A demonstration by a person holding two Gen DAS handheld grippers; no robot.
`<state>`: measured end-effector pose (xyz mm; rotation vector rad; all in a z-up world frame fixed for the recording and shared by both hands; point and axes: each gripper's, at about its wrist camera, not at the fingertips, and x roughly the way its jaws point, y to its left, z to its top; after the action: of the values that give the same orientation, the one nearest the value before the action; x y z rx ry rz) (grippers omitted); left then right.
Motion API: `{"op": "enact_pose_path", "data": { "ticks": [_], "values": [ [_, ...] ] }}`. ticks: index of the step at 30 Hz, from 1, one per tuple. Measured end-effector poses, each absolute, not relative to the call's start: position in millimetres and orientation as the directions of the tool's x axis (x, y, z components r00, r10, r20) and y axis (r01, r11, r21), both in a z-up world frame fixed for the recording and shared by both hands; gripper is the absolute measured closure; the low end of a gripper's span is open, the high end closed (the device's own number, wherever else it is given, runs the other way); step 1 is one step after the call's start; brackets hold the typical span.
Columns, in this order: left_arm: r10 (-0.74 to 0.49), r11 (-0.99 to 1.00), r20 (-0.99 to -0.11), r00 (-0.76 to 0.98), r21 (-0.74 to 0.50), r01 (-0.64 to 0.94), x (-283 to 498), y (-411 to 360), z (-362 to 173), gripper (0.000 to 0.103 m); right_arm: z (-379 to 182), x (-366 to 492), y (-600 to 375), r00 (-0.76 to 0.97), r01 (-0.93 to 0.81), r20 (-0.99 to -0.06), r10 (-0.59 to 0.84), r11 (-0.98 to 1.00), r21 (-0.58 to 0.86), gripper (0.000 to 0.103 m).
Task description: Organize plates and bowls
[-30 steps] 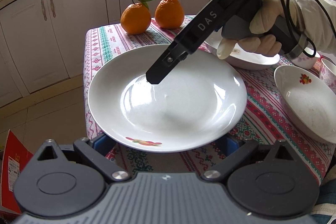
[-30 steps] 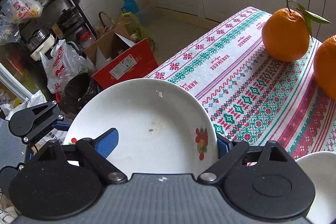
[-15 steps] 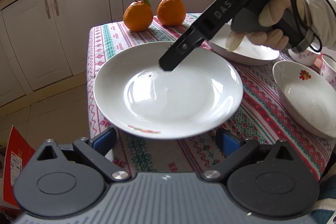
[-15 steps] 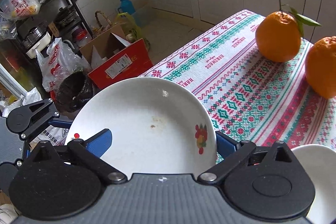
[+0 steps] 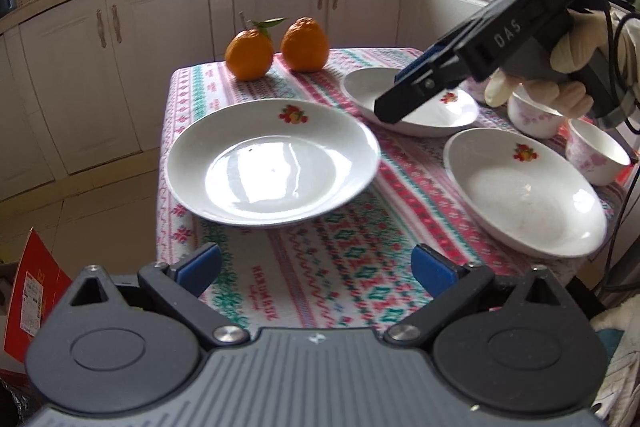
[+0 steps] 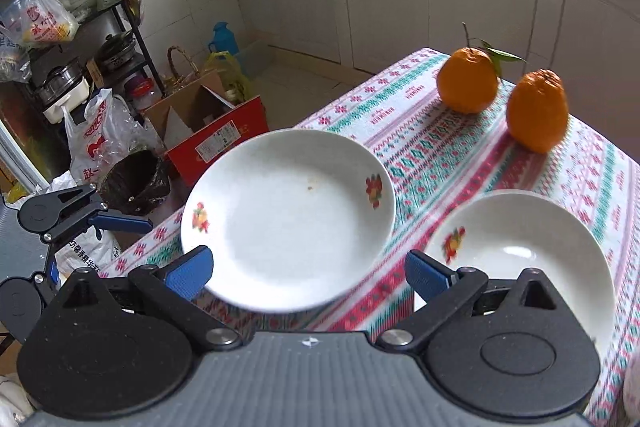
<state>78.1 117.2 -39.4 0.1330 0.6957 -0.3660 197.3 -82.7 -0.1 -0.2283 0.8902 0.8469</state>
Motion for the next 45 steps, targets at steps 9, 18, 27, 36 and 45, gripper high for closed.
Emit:
{"op": "enact_pose_path", "data": {
  "ticks": [9,18,27,36,45],
  "values": [
    [-0.337,0.899,-0.638,0.693,0.001,0.438,51,79,-39,0.002,0,137,-135,0.399,-0.67,-0.756,0.518,0.728,0.146,0.0],
    [-0.386,0.87,-0.647,0.658,-0.017,0.494,36,49,-49,0.002,-9,103,-185,0.453,-0.562,-0.755,0.474,0.809,0.171,0.0],
    [-0.44,0.807,-0.662,0.607,0.006,0.591,39,20,-56,0.002,-19,109,-220,0.466,-0.464,-0.786,0.406,0.869,0.174,0.0],
    [-0.474,0.763,-0.679,0.56,0.0,0.646,45,1,-65,0.002,-32,128,-223,0.415,-0.456,-0.819,0.395,0.87,0.189,0.0],
    [-0.491,0.751,-0.676,0.549,-0.01,0.66,52,-10,-70,0.002,-43,141,-219,0.366,-0.476,-0.845,0.389,0.859,0.189,0.001]
  ]
}}
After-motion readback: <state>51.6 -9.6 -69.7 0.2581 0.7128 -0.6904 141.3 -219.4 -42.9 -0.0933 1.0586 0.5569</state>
